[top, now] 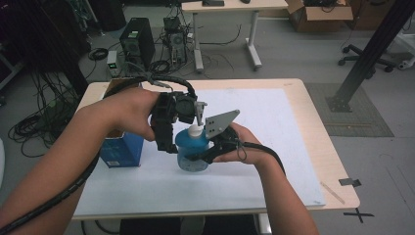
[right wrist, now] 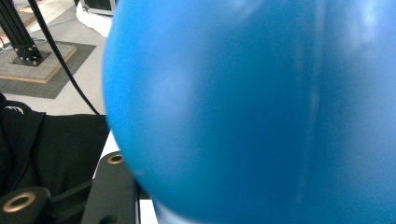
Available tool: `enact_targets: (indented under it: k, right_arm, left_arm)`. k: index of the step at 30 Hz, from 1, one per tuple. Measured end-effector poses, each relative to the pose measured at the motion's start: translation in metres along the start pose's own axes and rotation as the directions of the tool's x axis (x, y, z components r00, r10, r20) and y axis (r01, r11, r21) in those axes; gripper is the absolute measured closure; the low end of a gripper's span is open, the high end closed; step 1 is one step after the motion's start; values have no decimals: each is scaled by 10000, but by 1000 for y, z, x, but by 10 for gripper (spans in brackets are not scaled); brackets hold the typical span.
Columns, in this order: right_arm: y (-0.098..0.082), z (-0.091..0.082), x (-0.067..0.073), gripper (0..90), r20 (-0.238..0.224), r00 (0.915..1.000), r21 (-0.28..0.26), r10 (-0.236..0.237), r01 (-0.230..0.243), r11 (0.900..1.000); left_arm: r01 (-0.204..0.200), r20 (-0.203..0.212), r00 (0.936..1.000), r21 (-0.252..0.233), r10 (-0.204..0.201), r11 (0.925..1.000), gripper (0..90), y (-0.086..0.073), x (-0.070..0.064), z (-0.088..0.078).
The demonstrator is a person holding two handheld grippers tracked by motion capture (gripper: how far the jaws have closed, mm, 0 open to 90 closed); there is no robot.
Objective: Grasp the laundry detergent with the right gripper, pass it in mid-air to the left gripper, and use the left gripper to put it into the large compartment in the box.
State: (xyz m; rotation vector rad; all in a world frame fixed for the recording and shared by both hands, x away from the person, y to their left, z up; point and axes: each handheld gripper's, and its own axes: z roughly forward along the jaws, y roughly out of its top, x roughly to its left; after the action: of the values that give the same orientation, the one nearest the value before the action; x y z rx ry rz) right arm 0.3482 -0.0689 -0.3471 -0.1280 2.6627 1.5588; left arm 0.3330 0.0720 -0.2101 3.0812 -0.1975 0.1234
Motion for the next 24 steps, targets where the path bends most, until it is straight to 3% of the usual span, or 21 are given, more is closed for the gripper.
enact_targets:
  k: [24]
  right_arm:
    - [5, 1, -1, 455, 258, 9996, -153, -118, 122, 9998]
  left_arm:
    - [-279, -160, 9995, 39, 279, 9996, 40, 23, -2, 14]
